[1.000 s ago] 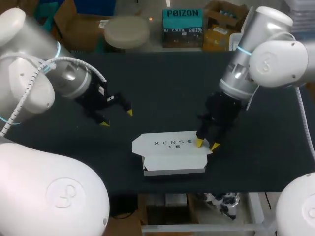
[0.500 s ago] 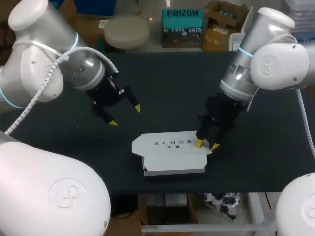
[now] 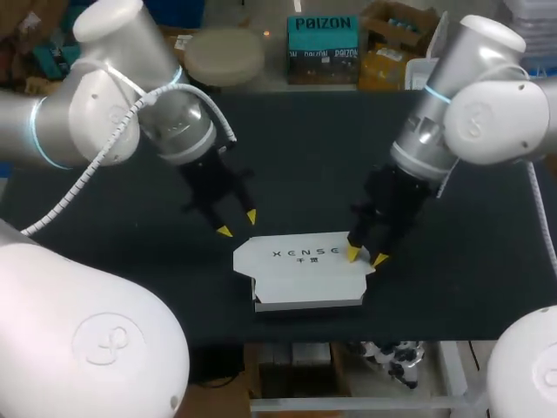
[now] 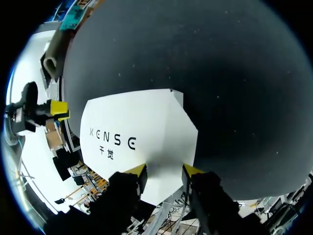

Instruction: Assemble the packaging by folding the flat box into shape, placing the metal phone stand inside, and closing the box properly

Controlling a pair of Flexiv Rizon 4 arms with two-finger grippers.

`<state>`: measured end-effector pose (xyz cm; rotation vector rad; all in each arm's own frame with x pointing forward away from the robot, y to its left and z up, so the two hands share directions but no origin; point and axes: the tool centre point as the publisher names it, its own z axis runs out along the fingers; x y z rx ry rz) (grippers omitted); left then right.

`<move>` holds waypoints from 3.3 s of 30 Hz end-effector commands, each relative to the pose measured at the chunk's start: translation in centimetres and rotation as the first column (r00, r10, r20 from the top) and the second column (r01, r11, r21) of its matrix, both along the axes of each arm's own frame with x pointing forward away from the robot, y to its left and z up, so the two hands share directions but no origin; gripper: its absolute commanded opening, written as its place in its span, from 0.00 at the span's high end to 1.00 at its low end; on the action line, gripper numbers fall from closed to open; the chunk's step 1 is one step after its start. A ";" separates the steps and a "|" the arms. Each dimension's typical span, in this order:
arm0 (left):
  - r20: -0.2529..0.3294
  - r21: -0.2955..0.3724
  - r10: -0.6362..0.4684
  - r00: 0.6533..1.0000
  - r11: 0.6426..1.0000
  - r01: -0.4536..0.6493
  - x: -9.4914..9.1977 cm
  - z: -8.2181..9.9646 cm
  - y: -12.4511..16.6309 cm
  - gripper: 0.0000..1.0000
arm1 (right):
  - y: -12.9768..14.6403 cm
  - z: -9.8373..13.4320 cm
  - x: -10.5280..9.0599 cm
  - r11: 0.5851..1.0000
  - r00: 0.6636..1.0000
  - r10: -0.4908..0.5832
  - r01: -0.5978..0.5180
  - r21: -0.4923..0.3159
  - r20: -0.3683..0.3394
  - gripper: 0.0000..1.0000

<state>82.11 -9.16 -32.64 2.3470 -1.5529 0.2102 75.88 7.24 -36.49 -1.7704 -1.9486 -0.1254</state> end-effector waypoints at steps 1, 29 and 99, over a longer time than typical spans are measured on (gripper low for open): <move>-0.072 0.177 -0.036 0.997 0.983 0.048 -0.3 -0.7 -0.8 0.49 | -0.2 -0.1 -0.3 1.000 1.000 -0.003 0.003 0.004 0.008 0.51; 0.004 0.182 -0.110 0.994 0.977 0.107 -4.8 -2.1 -1.5 0.51 | -0.1 -0.6 -0.5 1.000 1.000 -0.003 0.003 0.005 0.013 0.52; 0.135 0.076 -0.206 0.969 0.977 0.198 -6.3 -4.0 -3.0 0.54 | 0.7 -1.1 -0.5 0.994 0.993 -0.100 0.097 0.046 0.058 0.52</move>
